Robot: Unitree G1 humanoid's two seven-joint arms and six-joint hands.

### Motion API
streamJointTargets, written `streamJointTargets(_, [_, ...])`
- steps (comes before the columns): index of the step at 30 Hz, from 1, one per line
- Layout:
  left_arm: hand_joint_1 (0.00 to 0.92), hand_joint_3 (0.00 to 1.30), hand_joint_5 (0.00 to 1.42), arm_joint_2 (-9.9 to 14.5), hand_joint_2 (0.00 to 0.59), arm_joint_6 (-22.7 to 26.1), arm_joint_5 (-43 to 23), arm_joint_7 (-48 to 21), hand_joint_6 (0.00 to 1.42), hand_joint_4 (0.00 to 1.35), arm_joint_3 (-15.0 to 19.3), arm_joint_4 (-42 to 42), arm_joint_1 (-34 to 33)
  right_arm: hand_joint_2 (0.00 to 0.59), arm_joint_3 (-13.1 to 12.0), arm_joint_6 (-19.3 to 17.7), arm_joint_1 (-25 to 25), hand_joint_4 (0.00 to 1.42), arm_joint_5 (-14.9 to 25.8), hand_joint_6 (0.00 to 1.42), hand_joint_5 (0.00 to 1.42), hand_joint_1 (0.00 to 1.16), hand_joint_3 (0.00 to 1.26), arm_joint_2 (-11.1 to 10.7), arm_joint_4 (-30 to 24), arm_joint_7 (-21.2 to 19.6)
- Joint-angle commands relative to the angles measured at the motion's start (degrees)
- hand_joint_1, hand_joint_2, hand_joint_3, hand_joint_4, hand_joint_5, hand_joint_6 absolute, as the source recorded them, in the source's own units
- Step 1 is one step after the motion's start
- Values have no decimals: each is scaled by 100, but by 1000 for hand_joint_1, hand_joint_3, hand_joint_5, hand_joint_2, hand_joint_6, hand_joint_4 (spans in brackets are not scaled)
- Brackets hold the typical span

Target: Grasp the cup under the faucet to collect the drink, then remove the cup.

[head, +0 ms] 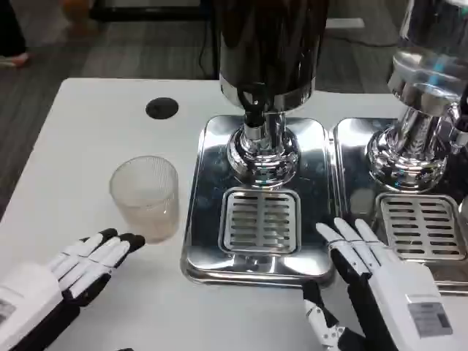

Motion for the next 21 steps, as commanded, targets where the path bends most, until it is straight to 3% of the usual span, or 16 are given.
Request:
streamJointTargets(1, [0,0,0,-12,127,21,-65,-72,54,0,-64,40,-62,485,-29,23,-29,107,49,183,72,412,187,-5,14,-9])
streamJointTargets(15, [0,0,0,-95,125,16,-475,-373,56,0,-85,305,-176,485,-54,31,-25,111,153,180,85,412,197,31,11,-20])
streamJointTargets(21, [0,0,10,-279,64,59,-1122,-769,109,0,2,715,-479,485,-60,25,-34,141,194,195,93,412,224,57,32,-16])
